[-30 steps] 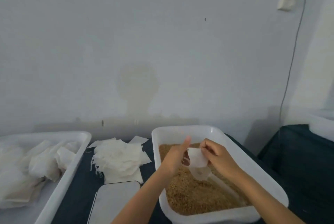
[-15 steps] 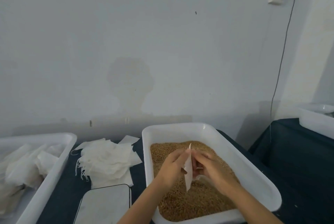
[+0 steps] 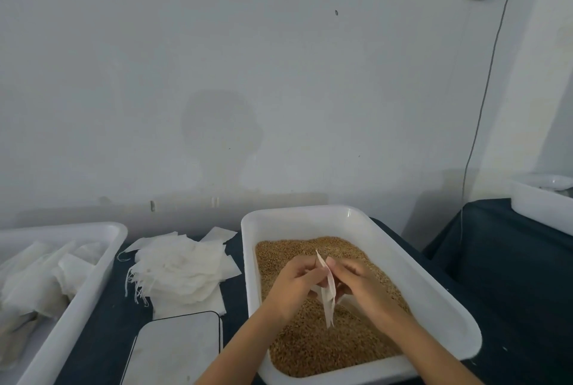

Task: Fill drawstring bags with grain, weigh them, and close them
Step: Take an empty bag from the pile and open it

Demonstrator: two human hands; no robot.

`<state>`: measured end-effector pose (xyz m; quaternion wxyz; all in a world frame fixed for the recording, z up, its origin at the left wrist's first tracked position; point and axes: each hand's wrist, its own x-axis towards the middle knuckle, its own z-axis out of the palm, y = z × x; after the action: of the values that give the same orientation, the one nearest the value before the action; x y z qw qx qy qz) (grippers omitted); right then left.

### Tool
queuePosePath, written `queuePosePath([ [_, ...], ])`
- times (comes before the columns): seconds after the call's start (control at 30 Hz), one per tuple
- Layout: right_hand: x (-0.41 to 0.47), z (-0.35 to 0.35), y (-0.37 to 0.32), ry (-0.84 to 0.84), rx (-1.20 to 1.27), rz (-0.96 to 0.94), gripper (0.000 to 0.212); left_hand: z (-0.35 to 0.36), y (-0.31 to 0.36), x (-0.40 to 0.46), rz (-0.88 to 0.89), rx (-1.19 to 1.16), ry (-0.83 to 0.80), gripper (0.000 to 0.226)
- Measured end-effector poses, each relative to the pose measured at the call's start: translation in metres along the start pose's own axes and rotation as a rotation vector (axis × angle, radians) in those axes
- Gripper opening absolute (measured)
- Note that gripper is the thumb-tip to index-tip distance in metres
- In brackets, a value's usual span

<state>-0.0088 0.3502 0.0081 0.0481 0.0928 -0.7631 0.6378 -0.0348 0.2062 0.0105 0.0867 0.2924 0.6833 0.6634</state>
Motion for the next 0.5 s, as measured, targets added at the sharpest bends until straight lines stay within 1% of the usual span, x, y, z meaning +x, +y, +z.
queuePosePath([
  [0.1,-0.0007,-0.0001,0.0002,0.012,-0.045,-0.019,0.042,0.0004,-0.0042,0.0008,0.033,0.094,0.018,0.024],
  [0.17,-0.0007,-0.0005,0.0014,0.017,-0.097,-0.026,0.044,0.0006,-0.0060,0.0008,0.038,0.122,0.019,0.033],
  [0.23,-0.0002,-0.0009,0.0023,0.012,-0.117,-0.022,0.046,0.0007,-0.0064,0.0003,0.005,0.097,0.011,0.043],
  [0.3,0.0006,-0.0013,0.0028,0.015,-0.126,-0.015,0.046,0.0003,-0.0067,0.0001,-0.004,0.088,0.003,0.047],
  [0.5,-0.0002,-0.0024,0.0035,0.010,-0.112,-0.005,0.034,0.0009,-0.0051,0.0000,0.048,0.112,-0.032,0.025],
])
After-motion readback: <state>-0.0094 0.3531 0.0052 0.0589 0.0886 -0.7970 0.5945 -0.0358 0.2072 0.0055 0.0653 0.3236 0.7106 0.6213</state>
